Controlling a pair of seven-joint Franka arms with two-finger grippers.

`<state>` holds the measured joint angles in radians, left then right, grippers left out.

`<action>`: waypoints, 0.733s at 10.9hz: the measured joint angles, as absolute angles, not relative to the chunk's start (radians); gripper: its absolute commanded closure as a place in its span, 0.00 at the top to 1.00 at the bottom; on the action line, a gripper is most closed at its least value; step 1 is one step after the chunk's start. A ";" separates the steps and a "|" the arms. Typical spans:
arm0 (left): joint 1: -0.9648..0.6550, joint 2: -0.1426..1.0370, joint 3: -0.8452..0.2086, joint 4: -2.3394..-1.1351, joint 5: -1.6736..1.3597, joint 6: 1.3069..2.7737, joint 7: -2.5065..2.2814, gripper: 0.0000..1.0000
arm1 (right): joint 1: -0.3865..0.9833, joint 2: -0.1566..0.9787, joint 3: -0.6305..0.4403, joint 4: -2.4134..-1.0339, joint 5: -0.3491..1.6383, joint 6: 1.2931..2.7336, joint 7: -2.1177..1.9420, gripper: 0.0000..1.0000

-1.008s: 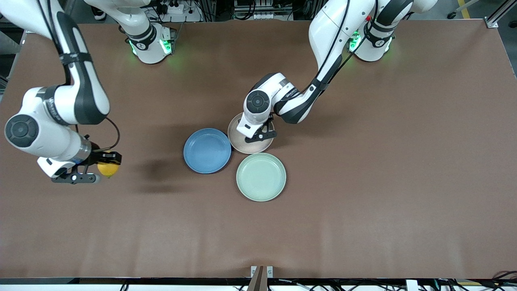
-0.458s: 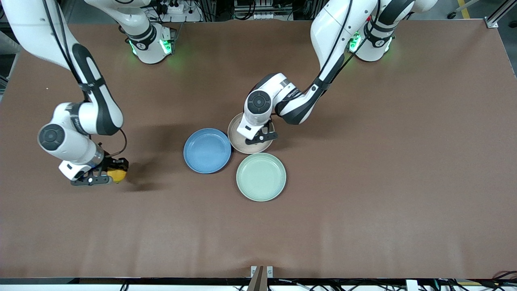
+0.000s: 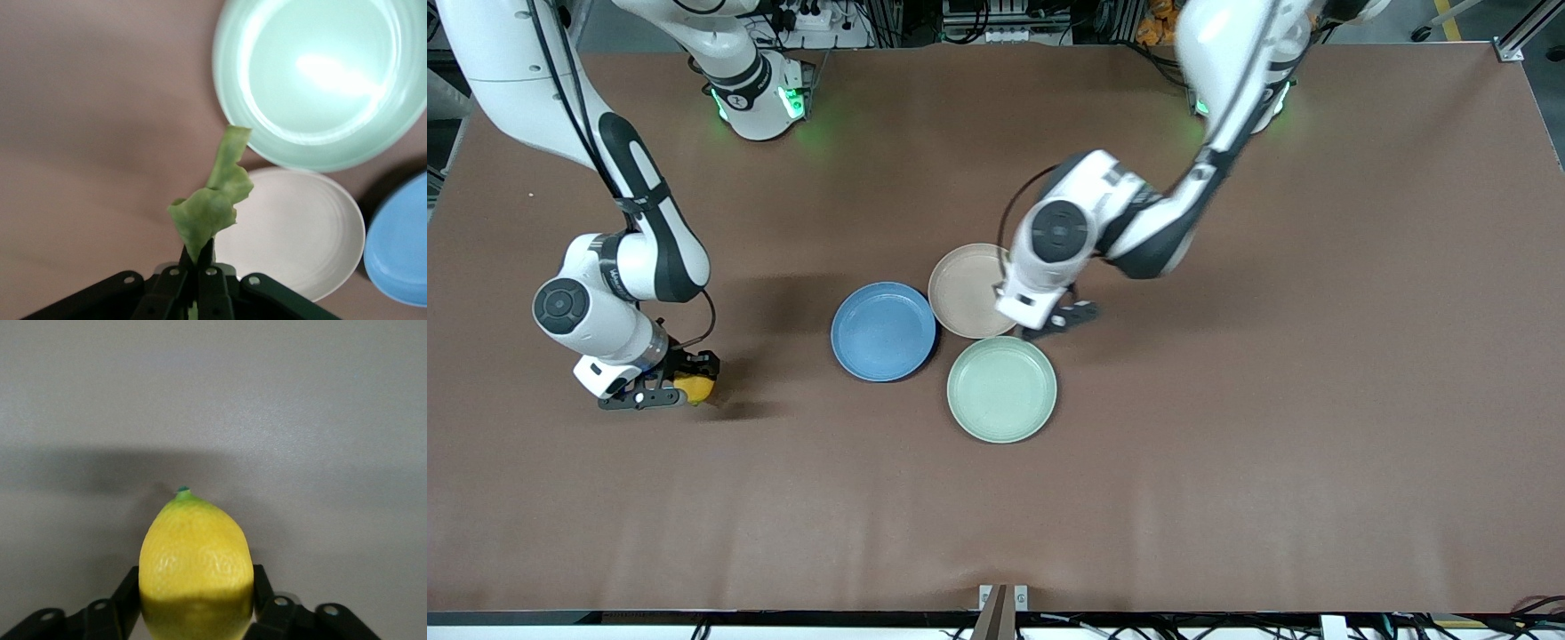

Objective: Pick lemon and lettuce from blue and beige plates
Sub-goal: 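Lift the lettuce with the left gripper while the right gripper lowers the lemon, then release the lemon on the table while the left gripper carries the lettuce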

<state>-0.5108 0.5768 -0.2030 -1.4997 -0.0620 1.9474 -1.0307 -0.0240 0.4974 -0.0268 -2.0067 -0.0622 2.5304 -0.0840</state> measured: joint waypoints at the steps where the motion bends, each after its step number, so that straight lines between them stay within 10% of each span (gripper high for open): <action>1: -0.447 0.544 -0.202 -1.500 -0.040 1.887 -0.982 0.00 | -0.024 0.495 -0.030 -2.001 -0.062 2.525 -0.084 1.00; 8: -0.009 0.481 -0.202 -1.527 -0.026 1.724 -0.547 0.00 | -0.025 0.355 -0.038 -1.842 -0.061 2.168 -0.084 1.00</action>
